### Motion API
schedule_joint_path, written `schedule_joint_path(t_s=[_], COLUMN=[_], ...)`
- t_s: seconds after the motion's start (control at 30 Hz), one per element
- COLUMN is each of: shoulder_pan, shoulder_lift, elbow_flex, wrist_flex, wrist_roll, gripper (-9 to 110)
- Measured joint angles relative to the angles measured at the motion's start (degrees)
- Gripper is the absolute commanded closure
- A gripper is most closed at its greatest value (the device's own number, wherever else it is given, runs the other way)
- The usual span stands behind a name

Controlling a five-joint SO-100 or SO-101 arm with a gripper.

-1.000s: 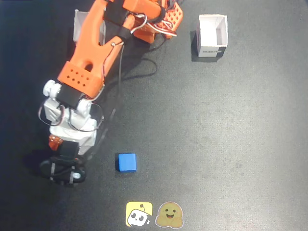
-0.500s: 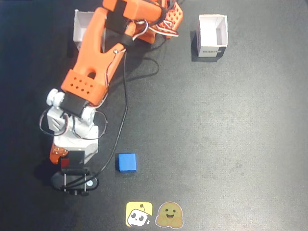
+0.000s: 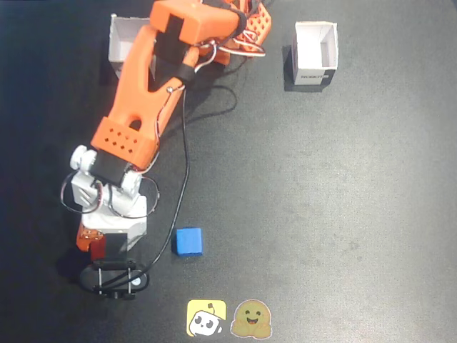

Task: Put the red cube in the right box and the blue cube in the left box.

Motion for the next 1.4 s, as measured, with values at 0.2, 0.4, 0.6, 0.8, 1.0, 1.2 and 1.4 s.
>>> schedule_joint_path(t_s=[0.2, 0.4, 0.6, 0.8, 1.0, 1.2, 1.4], shoulder_pan=[-0.3, -0.3, -0.3, -0.1, 0.4, 1.3, 2.6], shoulder_lift=[-2.4, -3.0, -3.0, -3.0, -3.0, -0.6, 6.0], elbow_flex=[0.0, 0.0, 0.0, -2.6, -4.8, -4.8, -2.5], wrist_flex=[0.0, -0.4, -0.4, 0.9, 4.7, 8.7, 13.2], wrist_roll=[-0.3, -0.8, -0.8, -0.7, -0.3, -0.3, -0.3], gripper=[82, 88, 91, 91, 90, 90, 89])
